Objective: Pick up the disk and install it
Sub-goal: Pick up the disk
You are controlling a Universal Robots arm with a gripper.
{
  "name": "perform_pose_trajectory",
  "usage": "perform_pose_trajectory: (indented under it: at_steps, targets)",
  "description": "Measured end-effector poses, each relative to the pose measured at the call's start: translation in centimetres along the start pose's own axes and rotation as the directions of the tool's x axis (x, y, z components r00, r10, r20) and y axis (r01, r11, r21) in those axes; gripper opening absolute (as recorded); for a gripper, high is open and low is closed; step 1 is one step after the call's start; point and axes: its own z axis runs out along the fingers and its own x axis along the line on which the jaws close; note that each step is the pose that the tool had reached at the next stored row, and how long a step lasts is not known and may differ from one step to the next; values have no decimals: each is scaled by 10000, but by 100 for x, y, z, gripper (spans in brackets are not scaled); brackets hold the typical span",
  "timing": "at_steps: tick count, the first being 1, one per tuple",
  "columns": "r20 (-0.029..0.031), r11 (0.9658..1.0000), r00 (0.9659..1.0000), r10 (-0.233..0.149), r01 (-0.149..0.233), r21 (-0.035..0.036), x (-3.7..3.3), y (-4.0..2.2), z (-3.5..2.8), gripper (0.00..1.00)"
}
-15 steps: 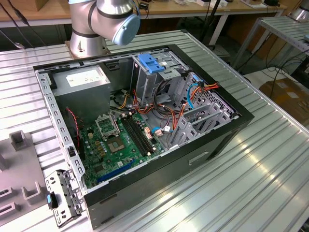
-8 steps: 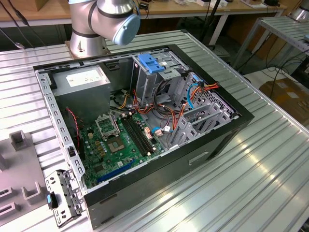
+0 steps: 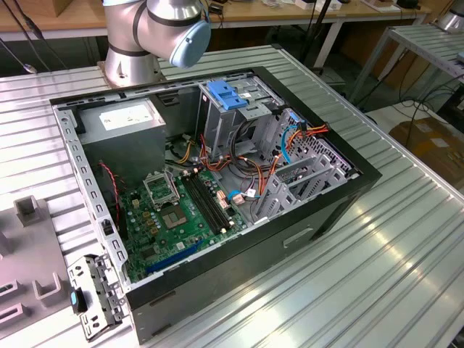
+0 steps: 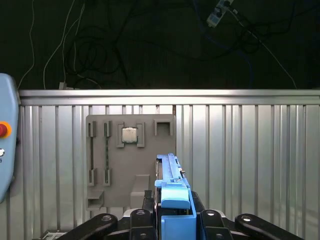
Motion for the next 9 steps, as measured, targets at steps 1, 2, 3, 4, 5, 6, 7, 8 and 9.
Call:
perform_pose_trajectory:
  at_steps: [1, 2, 3, 4, 5, 6, 7, 8, 9]
  targets:
    - [0, 10000, 10000, 0, 0, -1, 0, -27, 0, 37]
    - [-1, 10000, 10000, -1, 1, -2, 0, -55, -1, 37]
    - [0, 10000, 10000, 0, 0, -1, 0, -74, 0, 37]
    - [-1, 10000, 10000, 0, 0, -1, -1, -87, -1, 37]
    - [0, 10000, 10000, 0, 0, -1, -1, -101, 0, 37]
    - [0, 10000, 10000, 0, 0, 0, -1, -116, 0, 37]
    - [-1, 10000, 10000, 0, 0, -1, -1, -133, 0, 37]
    - [-1, 10000, 10000, 0, 0, -1, -1, -157, 0, 37]
    - [0, 10000, 10000, -1, 1, -1, -1, -175, 0, 37]
